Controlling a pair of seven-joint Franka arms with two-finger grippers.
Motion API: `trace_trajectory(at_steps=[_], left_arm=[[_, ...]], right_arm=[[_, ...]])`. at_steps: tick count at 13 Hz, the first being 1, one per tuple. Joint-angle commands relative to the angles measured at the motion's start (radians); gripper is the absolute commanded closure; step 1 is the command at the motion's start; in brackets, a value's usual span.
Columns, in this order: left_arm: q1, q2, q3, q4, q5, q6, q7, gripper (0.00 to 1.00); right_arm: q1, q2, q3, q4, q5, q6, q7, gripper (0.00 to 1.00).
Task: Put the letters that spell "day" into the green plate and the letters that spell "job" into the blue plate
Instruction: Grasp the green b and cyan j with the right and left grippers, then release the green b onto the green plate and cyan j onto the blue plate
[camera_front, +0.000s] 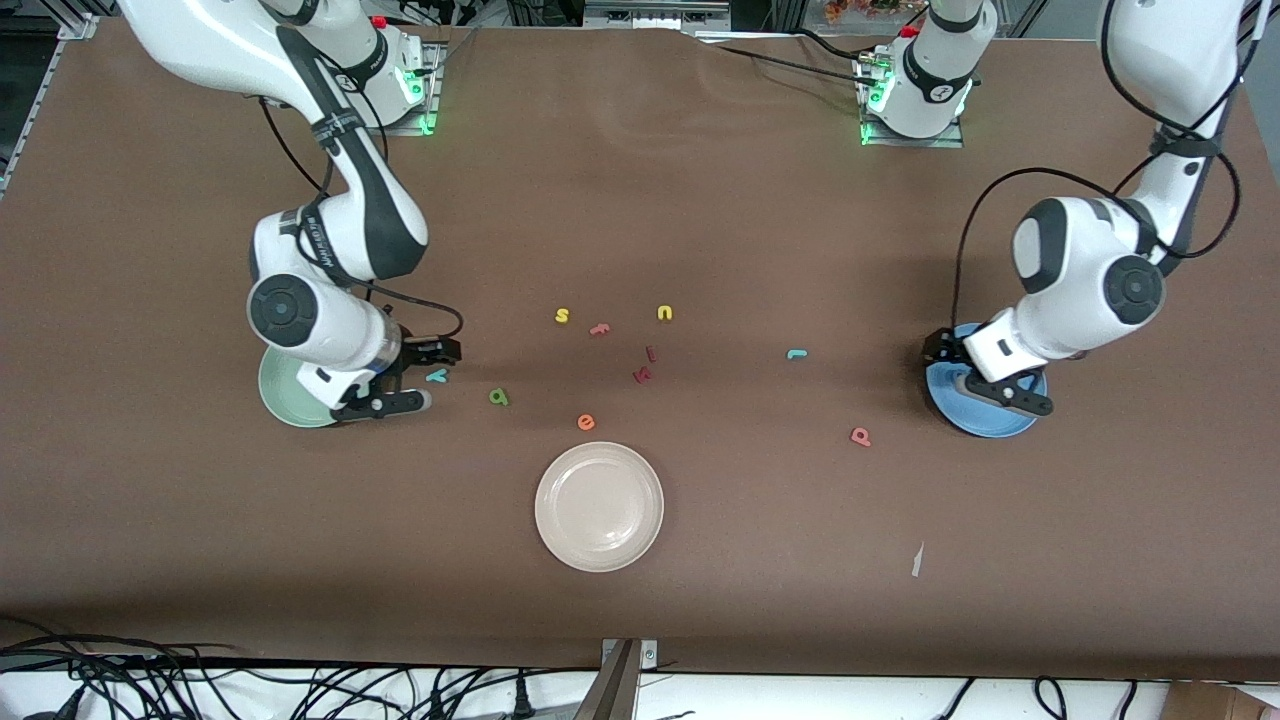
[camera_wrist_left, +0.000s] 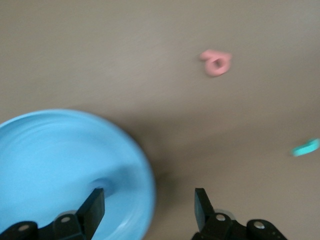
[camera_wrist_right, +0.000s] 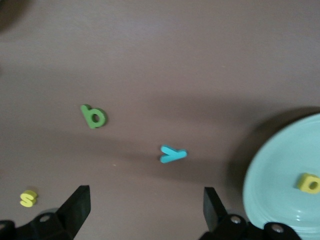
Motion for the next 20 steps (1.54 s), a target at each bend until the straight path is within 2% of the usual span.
trace_trajectory(at_steps=[1, 4, 9, 10, 12, 14, 20], left_arm=[[-0.108, 0.0, -0.015, -0.02, -0.028, 0.038, -0.124, 0.19], [-0.188, 0.047, -0.061, -0.025, -0.026, 0.116, -0.221, 0.18], [-0.254, 0.099, -0.062, -0.043, -0.008, 0.147, -0.216, 0.04], [-0.271, 0.112, -0.062, -0.043, 0.009, 0.15, -0.216, 0.02], [-0.274, 0.119, -0.062, -0.043, 0.13, 0.164, -0.222, 0.01], [-0.289, 0.133, -0.062, -0.043, 0.158, 0.173, -0.227, 0.01], [-0.309, 0.182, -0.062, -0.031, 0.181, 0.228, -0.224, 0.02]], right_arm=[[0.029, 0.044, 0.0, 0.033, 0.013, 0.039, 0.008, 0.0], [0.049, 0.087, 0.0, 0.033, 0.001, 0.116, -0.001, 0.0], [0.091, 0.14, 0.0, 0.046, -0.042, 0.202, -0.004, 0.01], [0.097, 0.156, 0.0, 0.046, -0.042, 0.234, -0.004, 0.01], [0.098, 0.177, 0.0, 0.046, -0.048, 0.276, -0.021, 0.01], [0.097, 0.188, 0.0, 0.046, -0.09, 0.282, -0.073, 0.04], [0.1, 0.226, 0.0, 0.047, -0.125, 0.338, -0.085, 0.3]])
